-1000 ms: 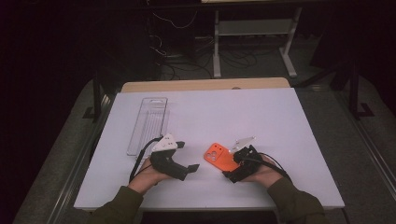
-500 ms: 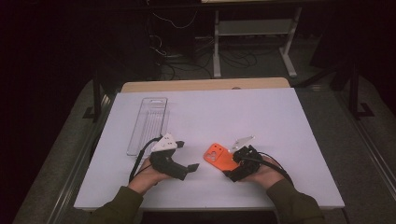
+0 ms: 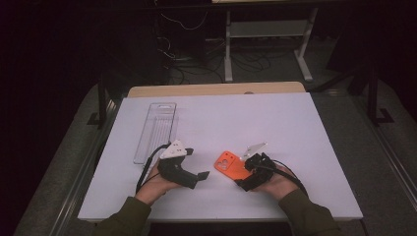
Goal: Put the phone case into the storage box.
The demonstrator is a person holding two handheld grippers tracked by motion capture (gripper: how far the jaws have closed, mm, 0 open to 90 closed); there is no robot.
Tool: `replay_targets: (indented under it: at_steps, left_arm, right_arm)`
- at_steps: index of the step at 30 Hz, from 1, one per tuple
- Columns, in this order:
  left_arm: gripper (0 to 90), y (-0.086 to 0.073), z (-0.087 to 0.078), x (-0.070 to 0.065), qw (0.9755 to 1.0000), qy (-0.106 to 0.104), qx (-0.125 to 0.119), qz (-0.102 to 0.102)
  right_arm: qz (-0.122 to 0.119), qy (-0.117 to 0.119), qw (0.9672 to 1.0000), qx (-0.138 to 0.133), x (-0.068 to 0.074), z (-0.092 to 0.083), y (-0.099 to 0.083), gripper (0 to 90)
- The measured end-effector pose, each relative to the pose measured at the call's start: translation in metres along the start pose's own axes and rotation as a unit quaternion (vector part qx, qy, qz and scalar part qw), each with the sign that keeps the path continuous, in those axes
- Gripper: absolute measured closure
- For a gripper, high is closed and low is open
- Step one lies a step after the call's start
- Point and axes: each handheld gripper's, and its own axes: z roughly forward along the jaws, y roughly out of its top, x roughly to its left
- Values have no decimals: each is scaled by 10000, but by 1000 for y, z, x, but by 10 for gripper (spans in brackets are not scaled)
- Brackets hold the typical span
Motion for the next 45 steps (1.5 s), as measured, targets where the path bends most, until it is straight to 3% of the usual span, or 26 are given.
replay_targets:
  at_steps: [8, 19, 26, 38, 45]
  left_arm:
    - [0, 0, 2, -2, 9999, -130, 14, 16]
    - [33, 1, 1, 0, 9996, -274, -30, -15]
    - [23, 2, 1, 2, 9995, -249, 17, -184]
    - [0, 2, 1, 1, 9998, -195, 0, -106]
    - [0, 2, 0, 1, 9996, -242, -49, -157]
  right_arm:
    - [52, 90, 9999, 40, -4, -2, 2, 153]
    - [126, 103, 9998, -121, -10, -10, 4, 153]
    - [143, 94, 9997, -173, -15, -15, 5, 153]
    - [112, 152, 9995, -235, -22, -25, 8, 153]
    - [103, 203, 9995, -235, -27, -31, 10, 153]
